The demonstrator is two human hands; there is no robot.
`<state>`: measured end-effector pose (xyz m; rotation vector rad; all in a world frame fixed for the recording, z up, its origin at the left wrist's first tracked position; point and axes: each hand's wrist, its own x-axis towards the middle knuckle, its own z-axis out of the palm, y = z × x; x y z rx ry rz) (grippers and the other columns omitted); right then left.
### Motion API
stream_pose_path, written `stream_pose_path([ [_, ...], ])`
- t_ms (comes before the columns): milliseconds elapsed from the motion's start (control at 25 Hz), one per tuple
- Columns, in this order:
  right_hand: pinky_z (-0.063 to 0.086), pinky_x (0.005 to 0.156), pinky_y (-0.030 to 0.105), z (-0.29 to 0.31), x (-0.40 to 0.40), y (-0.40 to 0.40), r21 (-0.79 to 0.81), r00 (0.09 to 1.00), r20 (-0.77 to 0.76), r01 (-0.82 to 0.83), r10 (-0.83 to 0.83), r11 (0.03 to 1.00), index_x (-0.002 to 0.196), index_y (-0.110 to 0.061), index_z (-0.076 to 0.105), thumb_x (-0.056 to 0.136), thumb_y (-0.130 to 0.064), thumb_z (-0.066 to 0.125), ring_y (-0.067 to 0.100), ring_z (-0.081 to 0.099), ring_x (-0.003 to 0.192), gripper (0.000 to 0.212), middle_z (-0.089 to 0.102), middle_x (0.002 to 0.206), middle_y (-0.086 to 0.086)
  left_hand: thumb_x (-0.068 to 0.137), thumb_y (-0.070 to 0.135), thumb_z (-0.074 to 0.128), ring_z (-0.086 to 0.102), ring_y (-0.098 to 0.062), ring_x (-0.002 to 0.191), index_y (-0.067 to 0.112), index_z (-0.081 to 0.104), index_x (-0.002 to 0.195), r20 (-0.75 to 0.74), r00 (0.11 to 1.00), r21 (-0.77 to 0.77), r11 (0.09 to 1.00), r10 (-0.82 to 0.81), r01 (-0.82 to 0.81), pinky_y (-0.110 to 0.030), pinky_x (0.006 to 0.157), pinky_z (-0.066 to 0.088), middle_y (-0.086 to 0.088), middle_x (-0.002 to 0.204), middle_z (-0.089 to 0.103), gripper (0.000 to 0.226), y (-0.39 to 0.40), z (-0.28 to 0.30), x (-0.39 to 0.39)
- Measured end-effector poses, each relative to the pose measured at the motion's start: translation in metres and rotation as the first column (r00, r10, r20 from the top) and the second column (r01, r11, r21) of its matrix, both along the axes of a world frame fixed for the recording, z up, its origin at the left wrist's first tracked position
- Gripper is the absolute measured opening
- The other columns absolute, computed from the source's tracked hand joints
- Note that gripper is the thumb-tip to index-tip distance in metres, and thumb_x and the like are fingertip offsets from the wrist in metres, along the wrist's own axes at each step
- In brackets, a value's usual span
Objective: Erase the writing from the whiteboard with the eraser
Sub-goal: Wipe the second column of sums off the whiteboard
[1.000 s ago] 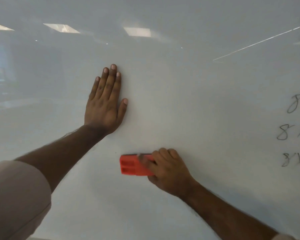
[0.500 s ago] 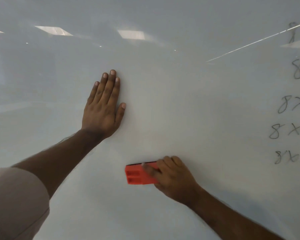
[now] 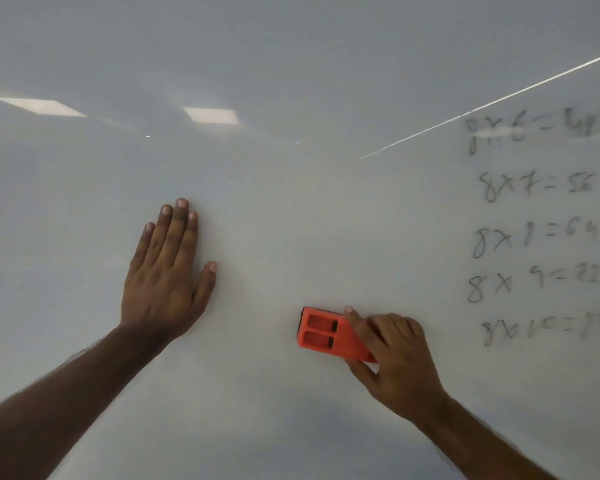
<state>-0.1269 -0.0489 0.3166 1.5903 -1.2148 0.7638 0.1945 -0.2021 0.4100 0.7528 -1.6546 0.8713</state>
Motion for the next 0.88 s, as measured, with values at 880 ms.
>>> stream_pose_path([
  [880, 0.052, 0.066, 0.034, 0.277, -0.094, 0.031, -0.306, 0.985, 0.174, 0.044, 0.01, 0.951, 0.15, -0.022, 0.036, 0.094, -0.049, 0.052, 0.022, 0.052, 0.078, 0.064, 0.052, 0.1, 0.008, 0.103, 0.043, 0.027, 0.013, -0.026, 0.158, 0.003, 0.025, 0.16, -0.061, 0.993, -0.088, 0.992, -0.099, 0.093, -0.04, 0.129, 0.01, -0.011, 0.168, 0.019, 0.069, 0.081, 0.18, -0.222],
])
